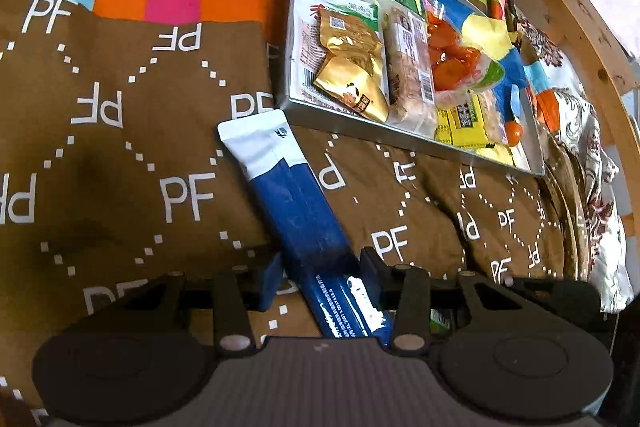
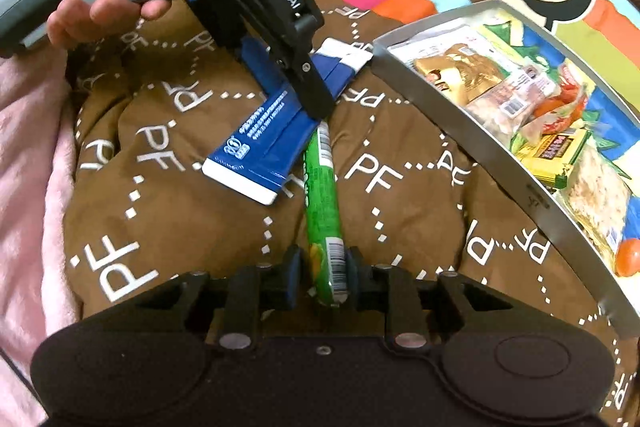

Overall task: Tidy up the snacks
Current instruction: 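Close the left tool on the blue tube while the right tool holds the green stick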

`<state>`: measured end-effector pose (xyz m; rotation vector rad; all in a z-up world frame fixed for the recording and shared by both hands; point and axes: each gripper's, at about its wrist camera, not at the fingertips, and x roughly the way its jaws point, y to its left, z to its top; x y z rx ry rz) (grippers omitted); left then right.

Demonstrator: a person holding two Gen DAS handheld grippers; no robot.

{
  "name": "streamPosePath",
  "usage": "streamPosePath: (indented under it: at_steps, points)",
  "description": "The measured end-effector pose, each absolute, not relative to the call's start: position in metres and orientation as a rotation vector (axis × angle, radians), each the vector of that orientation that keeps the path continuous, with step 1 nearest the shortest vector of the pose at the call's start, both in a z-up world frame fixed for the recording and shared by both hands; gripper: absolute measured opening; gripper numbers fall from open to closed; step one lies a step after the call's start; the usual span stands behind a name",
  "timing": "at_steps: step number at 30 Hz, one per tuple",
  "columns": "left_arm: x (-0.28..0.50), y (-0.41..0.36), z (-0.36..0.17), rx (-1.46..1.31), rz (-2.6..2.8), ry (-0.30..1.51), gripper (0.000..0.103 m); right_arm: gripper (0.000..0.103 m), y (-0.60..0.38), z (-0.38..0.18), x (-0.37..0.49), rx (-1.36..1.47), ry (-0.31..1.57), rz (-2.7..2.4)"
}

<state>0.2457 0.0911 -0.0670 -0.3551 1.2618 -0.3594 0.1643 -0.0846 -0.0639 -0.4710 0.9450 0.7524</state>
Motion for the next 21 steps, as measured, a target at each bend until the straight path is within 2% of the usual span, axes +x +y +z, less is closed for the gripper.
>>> streamPosePath:
  at_steps: [1, 3, 6, 8, 10, 12, 16, 21]
  points:
    - [0.247, 0.093, -0.067, -0.371, -0.35, 1.266, 0.051, 0.051, -0.087, -0.064, 0.159, -0.464, 0.917, 0.744]
    - [0.25, 0.095, -0.07, -0.403, -0.335, 1.272, 0.058, 0.059, -0.084, -0.068, 0.159, -0.409, 0.852, 0.707]
    - [0.251, 0.094, -0.075, -0.418, -0.328, 1.275, 0.063, 0.06, -0.083, -0.077, 0.165, -0.331, 0.837, 0.684]
    - [0.25, 0.09, -0.076, -0.41, -0.327, 1.268, 0.067, 0.052, -0.082, -0.075, 0.158, -0.362, 0.818, 0.68]
    - [0.249, 0.087, -0.076, -0.399, -0.333, 1.261, 0.07, 0.033, -0.081, -0.074, 0.149, -0.389, 0.821, 0.678]
    - [0.248, 0.085, -0.076, -0.38, -0.333, 1.258, 0.069, 0.021, -0.08, -0.072, 0.138, -0.453, 0.835, 0.661]
    - [0.244, 0.085, -0.073, -0.32, -0.327, 1.259, 0.054, 0.021, -0.09, -0.069, 0.125, -0.456, 0.877, 0.573]
    - [0.235, 0.088, -0.069, -0.292, -0.322, 1.254, 0.053, 0.021, -0.108, -0.067, 0.114, -0.368, 0.914, 0.454]
